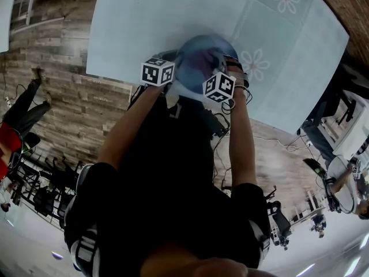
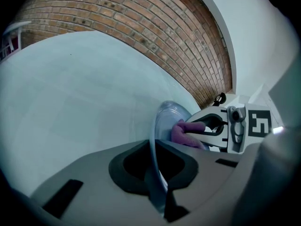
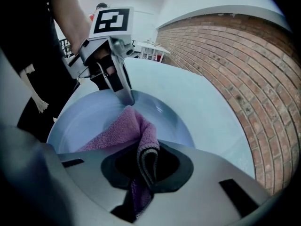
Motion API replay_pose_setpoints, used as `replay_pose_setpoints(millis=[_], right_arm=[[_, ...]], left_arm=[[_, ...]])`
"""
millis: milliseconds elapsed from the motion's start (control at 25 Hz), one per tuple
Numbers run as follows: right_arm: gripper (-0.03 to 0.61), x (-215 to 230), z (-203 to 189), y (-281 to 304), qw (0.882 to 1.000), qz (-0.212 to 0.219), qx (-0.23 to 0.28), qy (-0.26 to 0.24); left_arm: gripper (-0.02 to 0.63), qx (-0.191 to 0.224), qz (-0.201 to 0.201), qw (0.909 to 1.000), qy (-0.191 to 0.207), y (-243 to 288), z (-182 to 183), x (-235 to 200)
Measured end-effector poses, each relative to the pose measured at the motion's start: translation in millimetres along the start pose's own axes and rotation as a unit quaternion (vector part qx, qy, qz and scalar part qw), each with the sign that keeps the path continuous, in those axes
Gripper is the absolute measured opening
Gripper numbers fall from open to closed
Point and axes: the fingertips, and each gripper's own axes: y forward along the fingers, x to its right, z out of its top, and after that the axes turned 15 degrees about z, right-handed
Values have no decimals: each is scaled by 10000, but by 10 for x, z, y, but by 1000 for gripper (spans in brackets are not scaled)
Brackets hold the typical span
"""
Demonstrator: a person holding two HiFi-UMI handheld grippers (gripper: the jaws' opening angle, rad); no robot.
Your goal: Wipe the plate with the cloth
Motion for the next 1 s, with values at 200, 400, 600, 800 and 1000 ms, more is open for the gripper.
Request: replay_pose_setpoints(millis=[200,400,600,800,1000], right_arm=[[63,193,77,23,9997,-248,-17,-76],[63,388,87,26,9977,-680,-31,-78],[63,514,13,-11,9943,-1039,-222,99],[63,543,-155,-100,9902,-1284,-507,228],[63,430,-424,-222,9869,-1345,-760,476]], left_arm=[[48,-7,-13,10000,-5,-19,-6,-11],[48,8,8,10000,13,-14,-1,-11],[48,0,-9,10000,3,-13,-1,-7],[48,19,0,10000,5,-17,3,-3],[48,5,-11,10000,-1,-13,-12,4]])
